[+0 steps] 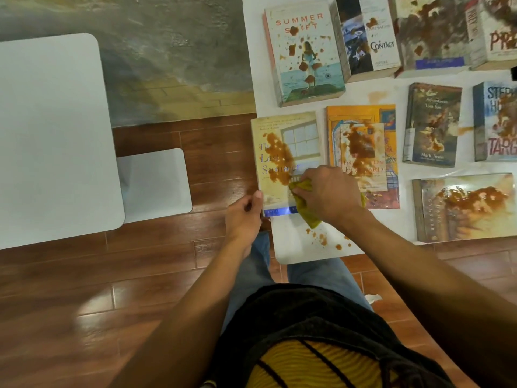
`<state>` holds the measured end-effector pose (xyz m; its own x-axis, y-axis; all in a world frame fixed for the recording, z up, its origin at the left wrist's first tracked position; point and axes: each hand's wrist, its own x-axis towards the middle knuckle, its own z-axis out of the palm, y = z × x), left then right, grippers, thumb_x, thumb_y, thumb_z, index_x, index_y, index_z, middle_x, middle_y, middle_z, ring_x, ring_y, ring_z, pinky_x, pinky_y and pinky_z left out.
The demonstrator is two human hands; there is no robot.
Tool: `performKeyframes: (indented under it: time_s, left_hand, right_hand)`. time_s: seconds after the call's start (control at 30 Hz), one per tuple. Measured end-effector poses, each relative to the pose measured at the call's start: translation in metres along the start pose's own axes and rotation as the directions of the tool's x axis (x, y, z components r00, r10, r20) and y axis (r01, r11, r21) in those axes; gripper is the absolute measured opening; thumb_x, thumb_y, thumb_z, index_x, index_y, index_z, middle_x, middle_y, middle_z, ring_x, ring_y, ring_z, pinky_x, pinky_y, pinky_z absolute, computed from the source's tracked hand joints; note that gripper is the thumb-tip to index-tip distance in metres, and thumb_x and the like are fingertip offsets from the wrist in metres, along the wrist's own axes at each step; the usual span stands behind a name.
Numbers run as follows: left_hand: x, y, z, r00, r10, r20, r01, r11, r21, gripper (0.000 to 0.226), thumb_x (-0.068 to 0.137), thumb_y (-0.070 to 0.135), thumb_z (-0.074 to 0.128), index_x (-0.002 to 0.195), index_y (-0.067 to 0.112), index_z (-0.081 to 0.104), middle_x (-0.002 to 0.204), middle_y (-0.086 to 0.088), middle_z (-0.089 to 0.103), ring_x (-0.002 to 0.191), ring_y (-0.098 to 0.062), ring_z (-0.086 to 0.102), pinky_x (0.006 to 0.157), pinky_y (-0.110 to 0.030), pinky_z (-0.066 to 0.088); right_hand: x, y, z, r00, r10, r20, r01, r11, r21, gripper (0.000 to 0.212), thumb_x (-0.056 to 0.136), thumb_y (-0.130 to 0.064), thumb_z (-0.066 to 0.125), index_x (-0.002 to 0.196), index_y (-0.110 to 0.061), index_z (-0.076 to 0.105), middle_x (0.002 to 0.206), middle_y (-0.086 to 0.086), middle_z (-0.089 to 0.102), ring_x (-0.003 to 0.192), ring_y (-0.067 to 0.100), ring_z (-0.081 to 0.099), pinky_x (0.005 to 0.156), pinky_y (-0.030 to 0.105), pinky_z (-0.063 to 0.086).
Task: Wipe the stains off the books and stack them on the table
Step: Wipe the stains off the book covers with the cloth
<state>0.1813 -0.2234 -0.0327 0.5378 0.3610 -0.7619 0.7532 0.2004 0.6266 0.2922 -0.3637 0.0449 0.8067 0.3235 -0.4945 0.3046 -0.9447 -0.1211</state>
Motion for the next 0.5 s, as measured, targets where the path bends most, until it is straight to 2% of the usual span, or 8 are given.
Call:
performKeyframes:
  time_s: [0.13,0.3,0.43,0.5]
  left_hand:
    - [-0.001,0.0,-0.001,1.0,-0.019,0.023,0.02,0.999,-0.034,0.027,0.099,0.042,0.057,0.107,0.021,0.073,0.1,0.007,0.076,0.093,-0.011,0.072,0.079,-0.027,0.06]
    - [0.002,0.004,-0.005,0.999,-0.028,0.037,0.029,0.999,-0.038,0.034,0.098,0.042,0.059,0.108,0.015,0.076,0.095,0.002,0.078,0.08,-0.011,0.073,0.065,-0.018,0.054]
    - [0.005,0.003,-0.005,0.998,-0.039,0.043,0.04,0.999,-0.011,0.034,0.097,0.042,0.059,0.104,0.013,0.077,0.093,0.001,0.078,0.085,-0.017,0.075,0.071,-0.025,0.059]
    - [0.005,0.001,-0.004,0.998,-0.037,0.048,0.037,0.999,0.006,0.032,0.098,0.042,0.058,0.1,0.016,0.076,0.092,0.002,0.078,0.084,-0.016,0.075,0.075,-0.029,0.06]
  right_hand:
    - [0.002,0.001,-0.002,0.999,0.043,0.028,-0.046,0.994,0.104,0.034,0.09,-0.053,0.065,0.111,-0.026,0.07,0.103,0.004,0.069,0.094,0.025,0.063,0.077,0.036,0.053]
    - [-0.001,-0.014,0.006,0.999,0.036,0.03,-0.04,0.988,0.148,0.034,0.087,-0.054,0.069,0.108,-0.027,0.071,0.102,-0.001,0.069,0.09,0.019,0.06,0.071,0.031,0.047]
    - [0.009,-0.017,0.006,0.988,0.154,-0.013,-0.146,0.957,0.25,0.034,0.086,-0.054,0.069,0.108,-0.027,0.072,0.104,0.001,0.07,0.095,0.022,0.065,0.071,0.03,0.045]
    - [0.008,-0.016,0.006,0.989,0.15,-0.007,-0.144,0.961,0.235,0.033,0.086,-0.054,0.069,0.106,-0.027,0.073,0.102,0.001,0.07,0.092,0.022,0.065,0.071,0.031,0.048]
